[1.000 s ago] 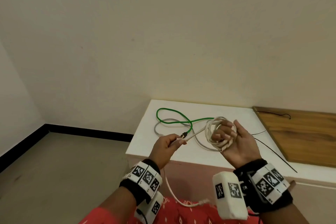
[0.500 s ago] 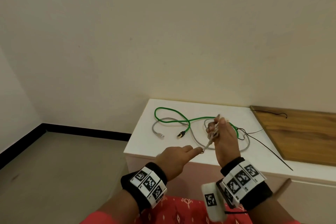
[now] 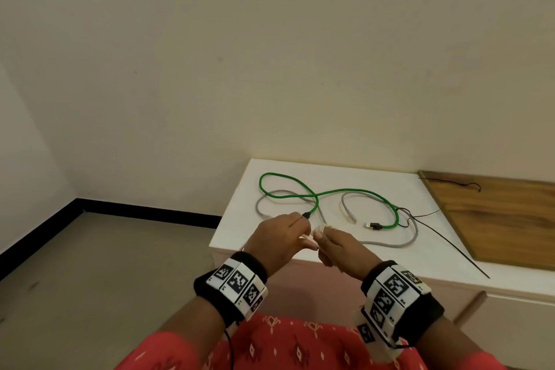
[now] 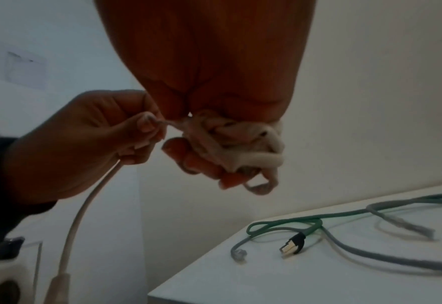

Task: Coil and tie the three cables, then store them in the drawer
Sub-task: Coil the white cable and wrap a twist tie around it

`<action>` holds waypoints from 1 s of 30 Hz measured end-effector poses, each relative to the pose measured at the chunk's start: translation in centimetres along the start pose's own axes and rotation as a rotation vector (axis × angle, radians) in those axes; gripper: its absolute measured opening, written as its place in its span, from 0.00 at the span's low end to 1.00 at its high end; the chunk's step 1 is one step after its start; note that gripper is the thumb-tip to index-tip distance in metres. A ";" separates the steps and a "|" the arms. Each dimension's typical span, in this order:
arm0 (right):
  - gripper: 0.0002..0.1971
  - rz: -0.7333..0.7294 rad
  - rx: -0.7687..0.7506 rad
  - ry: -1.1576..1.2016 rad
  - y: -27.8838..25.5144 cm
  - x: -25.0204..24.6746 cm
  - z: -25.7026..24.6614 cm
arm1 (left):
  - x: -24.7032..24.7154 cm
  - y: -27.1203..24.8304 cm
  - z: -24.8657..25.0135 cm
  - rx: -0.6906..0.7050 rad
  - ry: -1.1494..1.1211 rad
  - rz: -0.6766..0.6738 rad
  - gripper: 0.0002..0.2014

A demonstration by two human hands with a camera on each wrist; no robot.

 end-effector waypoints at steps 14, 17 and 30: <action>0.21 -0.251 0.067 1.323 -1.5 -2.1 0.3 | 1.1 -1.6 -2.2 -0.521 -0.717 -0.124 0.14; 0.22 -0.212 0.025 1.558 -1.4 -2.1 0.0 | 2.0 -1.4 -0.8 -0.580 -0.830 -0.183 0.13; 0.16 0.193 -0.198 1.762 -0.7 -2.7 0.4 | 2.9 -1.3 2.5 -0.759 -1.179 -0.213 0.11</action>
Point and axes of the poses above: each hand's wrist, its own y-axis towards the middle knuckle, its own x-axis out of the palm, z = x × y, the point moved 3 cm from there along y, towards the middle knuckle, and after that the axes turned 4 degrees about -y, right-handed, at the moved point
